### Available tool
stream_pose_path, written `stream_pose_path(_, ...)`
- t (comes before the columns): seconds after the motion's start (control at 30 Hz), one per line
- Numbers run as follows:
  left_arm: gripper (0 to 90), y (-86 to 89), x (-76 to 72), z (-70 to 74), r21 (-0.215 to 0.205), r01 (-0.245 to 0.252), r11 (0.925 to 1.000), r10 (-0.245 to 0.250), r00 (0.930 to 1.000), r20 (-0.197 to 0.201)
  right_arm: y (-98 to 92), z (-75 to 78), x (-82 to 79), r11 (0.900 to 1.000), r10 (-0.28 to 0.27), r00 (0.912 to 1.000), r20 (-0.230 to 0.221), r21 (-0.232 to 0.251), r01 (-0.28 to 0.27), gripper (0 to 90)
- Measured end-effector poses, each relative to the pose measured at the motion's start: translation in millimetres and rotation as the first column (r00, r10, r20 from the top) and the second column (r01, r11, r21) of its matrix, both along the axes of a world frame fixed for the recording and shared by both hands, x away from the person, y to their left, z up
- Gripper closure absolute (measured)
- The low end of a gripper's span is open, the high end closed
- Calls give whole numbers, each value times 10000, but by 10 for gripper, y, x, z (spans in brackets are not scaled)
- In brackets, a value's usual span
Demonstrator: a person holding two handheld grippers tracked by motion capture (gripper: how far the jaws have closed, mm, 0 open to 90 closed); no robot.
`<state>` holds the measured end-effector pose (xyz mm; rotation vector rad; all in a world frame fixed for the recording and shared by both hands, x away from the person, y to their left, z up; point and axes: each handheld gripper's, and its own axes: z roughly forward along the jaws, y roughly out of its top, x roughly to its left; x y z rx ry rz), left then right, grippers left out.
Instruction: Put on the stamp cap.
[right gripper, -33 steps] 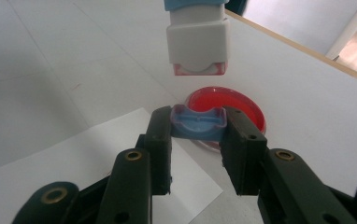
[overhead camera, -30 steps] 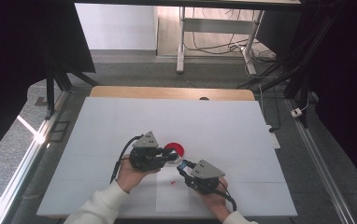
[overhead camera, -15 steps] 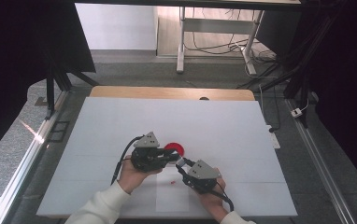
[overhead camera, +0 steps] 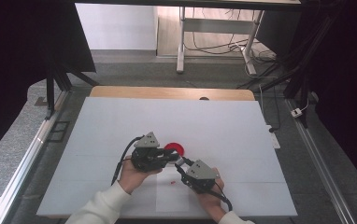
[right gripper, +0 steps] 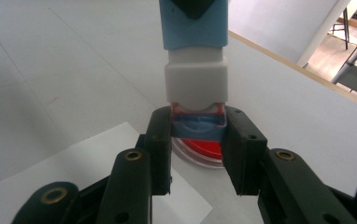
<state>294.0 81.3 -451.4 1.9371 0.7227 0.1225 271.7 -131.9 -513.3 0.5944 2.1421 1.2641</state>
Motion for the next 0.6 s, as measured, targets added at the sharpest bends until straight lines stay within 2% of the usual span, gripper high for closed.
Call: stream_pose_path(0.6,757,-23,6,-31,97,-18,10000,18,10000,-35,8,-10,-12,10000,-83,9999,69,-11,84,645)
